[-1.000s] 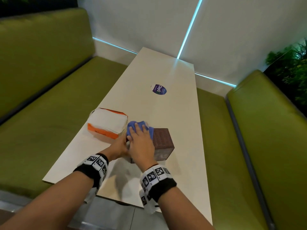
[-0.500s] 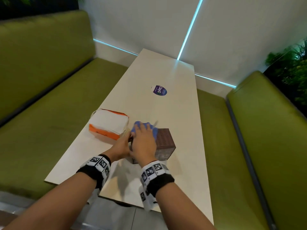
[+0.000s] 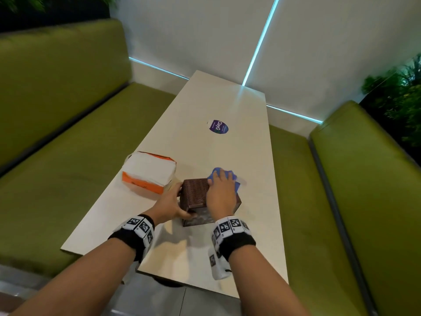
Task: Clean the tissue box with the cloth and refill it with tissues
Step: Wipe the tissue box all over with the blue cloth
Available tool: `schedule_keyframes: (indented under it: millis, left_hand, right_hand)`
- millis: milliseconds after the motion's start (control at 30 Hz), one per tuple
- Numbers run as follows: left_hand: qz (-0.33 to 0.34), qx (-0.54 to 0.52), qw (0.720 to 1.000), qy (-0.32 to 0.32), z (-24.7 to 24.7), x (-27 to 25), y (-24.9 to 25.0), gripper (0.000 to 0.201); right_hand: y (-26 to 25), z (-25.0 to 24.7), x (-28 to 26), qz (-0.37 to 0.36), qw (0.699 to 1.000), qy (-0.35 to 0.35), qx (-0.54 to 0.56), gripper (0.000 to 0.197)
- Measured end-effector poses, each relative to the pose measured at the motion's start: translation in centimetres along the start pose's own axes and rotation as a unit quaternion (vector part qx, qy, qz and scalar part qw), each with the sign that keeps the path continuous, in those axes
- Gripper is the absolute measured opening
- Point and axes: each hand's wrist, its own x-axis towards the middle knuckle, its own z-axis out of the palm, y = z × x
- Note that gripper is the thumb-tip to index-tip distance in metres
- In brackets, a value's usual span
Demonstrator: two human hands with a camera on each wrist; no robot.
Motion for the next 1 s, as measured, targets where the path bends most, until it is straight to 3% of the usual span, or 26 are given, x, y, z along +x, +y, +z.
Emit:
schedule_keyframes:
  millis: [100,200,267,333,433,500,600,700,767,867,933,1000]
  left_hand:
    - [0.007,-0.011,1.000,0.001,-0.2,0.0,-0.1,0.101]
    - [0.011,-0.010,1.000,0.007,-0.1,-0.3,-0.1,0.108]
    - [0.007,-0.019,1.000,0.005,0.1,-0.3,-0.1,0.110]
    - [0.003,-0.023,1.000,0.000,0.1,-0.3,-0.1,0.109]
    - [0.007,-0.025,1.000,-0.004,0.0,-0.1,-0.6,0.107]
    - [0.015,-0.034,0.999,-0.002,0.1,0.0,-0.8,0.105]
    - [0.035,-0.056,0.998,0.021,0.3,0.0,-0.8,0.094]
    - [0.031,-0.044,0.998,0.021,0.2,-0.1,-1.2,0.108]
    - [0.009,-0.030,0.999,0.012,0.2,0.0,-1.4,0.112]
    - [-0.003,-0.023,1.000,-0.001,0.1,0.1,-1.3,0.112]
    - [-0.003,-0.021,1.000,-0.001,0.1,0.0,-1.2,0.111]
    - [0.000,-0.023,1.000,0.002,0.1,-0.1,-1.2,0.112]
  right_hand:
    - [-4.0,0.9,-2.2,-0.108,0.993,-0.035,0.008,0.048]
    - [-1.9,1.0,-1.1,-0.166,0.985,-0.054,-0.002,0.051]
    - [1.5,0.7,0.4,-0.133,0.990,-0.036,-0.017,0.050]
    - [4.3,-0.3,1.1,-0.031,0.999,-0.027,0.021,0.043]
    - [3.2,-0.5,0.5,0.030,0.999,0.006,0.014,0.041]
    - [-0.2,0.4,-1.1,-0.044,0.999,0.021,-0.005,0.045]
    - [-4.7,1.3,-3.9,-0.151,0.988,-0.026,0.036,0.048]
    - [-3.2,0.4,-3.5,-0.180,0.981,-0.041,0.064,0.047]
    - [0.1,0.2,-1.8,-0.159,0.986,-0.040,0.013,0.052]
    - [4.1,-0.5,0.3,-0.022,0.999,-0.027,0.003,0.054]
    - [3.3,-0.5,0.1,0.037,0.999,-0.019,0.011,0.048]
    - [0.4,-0.1,-1.0,0.019,1.000,-0.007,-0.010,0.048]
